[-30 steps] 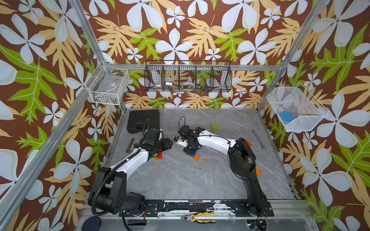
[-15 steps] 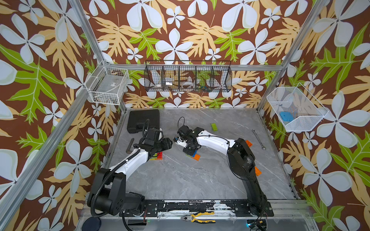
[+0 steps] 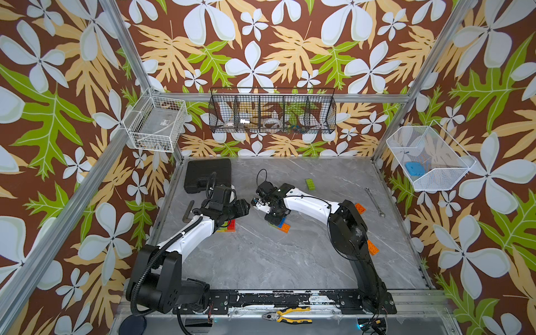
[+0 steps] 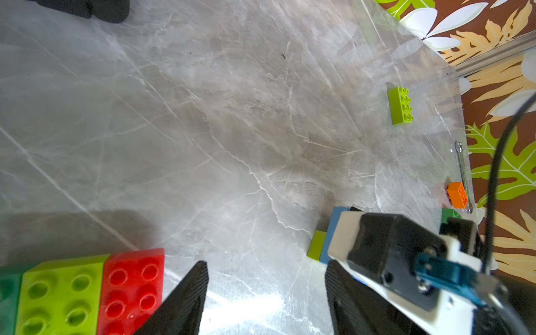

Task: Assemble a rectangle with lego
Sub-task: Assemble the lego brick with the lego brick.

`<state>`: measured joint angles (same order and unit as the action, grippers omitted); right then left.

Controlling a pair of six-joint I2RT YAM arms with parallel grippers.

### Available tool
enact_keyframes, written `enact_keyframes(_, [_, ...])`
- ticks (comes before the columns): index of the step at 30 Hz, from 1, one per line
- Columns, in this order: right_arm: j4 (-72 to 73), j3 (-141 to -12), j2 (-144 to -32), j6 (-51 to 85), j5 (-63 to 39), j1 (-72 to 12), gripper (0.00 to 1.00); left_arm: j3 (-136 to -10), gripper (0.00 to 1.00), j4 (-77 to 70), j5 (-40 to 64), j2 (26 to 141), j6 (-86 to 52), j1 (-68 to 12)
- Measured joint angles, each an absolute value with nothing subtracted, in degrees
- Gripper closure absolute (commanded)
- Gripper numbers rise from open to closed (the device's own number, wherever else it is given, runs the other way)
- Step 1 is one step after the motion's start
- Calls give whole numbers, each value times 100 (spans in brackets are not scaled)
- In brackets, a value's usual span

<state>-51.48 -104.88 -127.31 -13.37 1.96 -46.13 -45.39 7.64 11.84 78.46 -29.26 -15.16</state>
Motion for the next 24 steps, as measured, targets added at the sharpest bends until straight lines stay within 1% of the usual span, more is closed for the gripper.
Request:
enact_keyframes(4, [-5166, -10532, -12739, -1354, 244, -4606, 41, -4539, 34, 775, 1184, 7843, -2926, -1516])
enact_keyframes(13, [-5183, -10624, -12728, -1350, 298, -4598, 25, -4539, 33, 775, 1184, 7843, -2926, -1516])
enact_keyframes(16, [-5186, -10639, -12613, -1350, 301, -4598, 22, -4541, 33, 775, 1184, 7843, -2926, -1516])
enact_keyframes(20, [-5092, -10672, -12296, -1321, 259, -4563, 23, -4576, 29, 784, 1179, 7828, -2926, -1516])
enact_keyframes(22, [-4858, -10530, -12027, -1151, 150, -4405, 23, -4591, 24, 790, 1109, 7762, -2902, -1516])
enact_keyframes(24, [-4567, -10291, -11740, -803, 191, -4042, 26, -4617, 18, 797, 1007, 7688, -2864, -1559])
